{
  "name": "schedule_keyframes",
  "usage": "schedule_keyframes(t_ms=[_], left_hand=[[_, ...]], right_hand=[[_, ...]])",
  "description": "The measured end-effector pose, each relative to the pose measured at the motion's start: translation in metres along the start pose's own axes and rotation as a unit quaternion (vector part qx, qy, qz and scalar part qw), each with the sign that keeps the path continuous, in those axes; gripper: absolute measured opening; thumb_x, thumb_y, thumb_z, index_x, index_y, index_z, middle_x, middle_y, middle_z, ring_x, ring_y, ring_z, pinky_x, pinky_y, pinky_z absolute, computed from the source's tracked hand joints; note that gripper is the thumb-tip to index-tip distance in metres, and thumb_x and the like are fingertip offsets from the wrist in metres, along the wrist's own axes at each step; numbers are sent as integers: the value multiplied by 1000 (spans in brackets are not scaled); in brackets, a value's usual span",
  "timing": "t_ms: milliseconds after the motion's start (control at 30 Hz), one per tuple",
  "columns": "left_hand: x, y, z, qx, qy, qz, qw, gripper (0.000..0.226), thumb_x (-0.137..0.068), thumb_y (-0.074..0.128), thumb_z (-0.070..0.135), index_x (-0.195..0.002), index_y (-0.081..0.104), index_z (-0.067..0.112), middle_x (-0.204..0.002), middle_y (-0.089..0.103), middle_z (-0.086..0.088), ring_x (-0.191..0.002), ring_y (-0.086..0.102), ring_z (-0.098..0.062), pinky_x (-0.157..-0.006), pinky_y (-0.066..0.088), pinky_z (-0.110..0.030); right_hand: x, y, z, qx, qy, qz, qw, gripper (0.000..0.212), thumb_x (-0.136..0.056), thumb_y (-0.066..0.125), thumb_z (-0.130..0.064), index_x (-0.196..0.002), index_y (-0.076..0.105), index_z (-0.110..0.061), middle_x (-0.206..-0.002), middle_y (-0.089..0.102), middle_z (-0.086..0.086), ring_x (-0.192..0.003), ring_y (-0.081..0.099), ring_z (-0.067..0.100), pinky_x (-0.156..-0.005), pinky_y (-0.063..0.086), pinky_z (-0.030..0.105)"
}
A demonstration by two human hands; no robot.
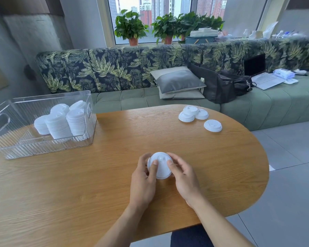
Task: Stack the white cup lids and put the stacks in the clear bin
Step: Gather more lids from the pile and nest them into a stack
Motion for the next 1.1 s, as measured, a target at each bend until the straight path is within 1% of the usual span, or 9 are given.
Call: schedule_keyframes(t_ms=[100, 233, 500, 633, 833, 900, 967, 1033, 1100], left_hand=[[-1, -1, -2, 12, -21, -9, 1000, 27, -102, 56, 52, -126, 57, 40, -88, 74, 8, -79, 69, -9, -75, 57, -35], [-1, -1, -2, 24, -34, -19, 999, 18, -103, 58, 49, -114, 63, 36, -98, 75, 19, -89, 72, -6, -81, 60, -42], [-2, -3, 0, 21, -37, -15, 999, 26, -100, 56, 59, -112, 63, 37, -94, 76, 12, -86, 72, -10, -76, 59, -36], [-3, -2, 0, 12, -39, -9, 999, 22, -102, 55, 52, -112, 65, 35, -92, 76, 15, -85, 71, -7, -75, 55, -28], [-1, -2, 1, 9, -25, -13, 1000, 21, -102, 58, 50, -115, 65, 35, -93, 76, 15, -83, 72, -8, -74, 57, -29], [0, -1, 2, -8, -20, -14, 1000, 38, -98, 63, 52, -130, 62, 32, -100, 75, 20, -85, 70, -3, -74, 52, -17], [2, 3, 2, -60, -7, -33, 998, 74, -90, 69, 62, -152, 45, 28, -124, 67, 22, -99, 66, 1, -82, 52, -16], [5, 9, 4, -144, 42, -66, 986, 107, -79, 66, 80, -162, 21, 30, -150, 41, 24, -123, 54, 6, -93, 51, -19], [3, 15, 5, -197, 106, -80, 971, 115, -74, 62, 85, -163, 11, 33, -158, 24, 23, -140, 35, 9, -99, 47, -19]], right_hand=[[1, 0, -1, -8, 0, 11, 1000, 25, -103, 62, -34, -127, 66, -39, -114, 72, -32, -109, 66, -9, -86, 50, 8], [-1, -2, 1, -27, 9, 28, 999, 26, -102, 65, -34, -128, 68, -35, -113, 74, -28, -108, 67, -8, -85, 51, 10], [-3, -5, 1, -64, 22, 31, 997, 18, -100, 68, -25, -115, 77, -28, -114, 78, -11, -111, 71, 5, -97, 52, 29], [-2, -5, 0, -61, 21, 35, 997, 15, -98, 72, -29, -111, 77, -28, -110, 79, -10, -108, 71, 6, -96, 53, 29], [-1, -6, 0, -67, 18, 57, 996, 16, -96, 73, -31, -112, 77, -28, -108, 79, -12, -107, 72, 3, -94, 54, 26], [-2, -6, -1, -74, 17, 79, 994, 18, -96, 74, -32, -113, 77, -27, -107, 79, -13, -105, 72, 2, -93, 53, 25], [-1, -6, -1, -75, 14, 96, 992, 23, -95, 74, -37, -117, 75, -30, -107, 78, -16, -103, 71, 0, -87, 54, 23], [0, -6, -1, -75, 14, 106, 991, 29, -94, 74, -42, -121, 72, -32, -105, 77, -19, -99, 71, -3, -78, 56, 18], [-2, -8, -2, -74, 12, 122, 990, 30, -95, 73, -41, -122, 71, -28, -105, 77, -23, -100, 70, -6, -81, 55, 13]])
Point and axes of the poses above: each hand's wrist, its own x-axis away from the middle knuckle, its own y-axis out of the palm, z = x × y, the point moved 2 cm from there along -x, towards the middle knuckle
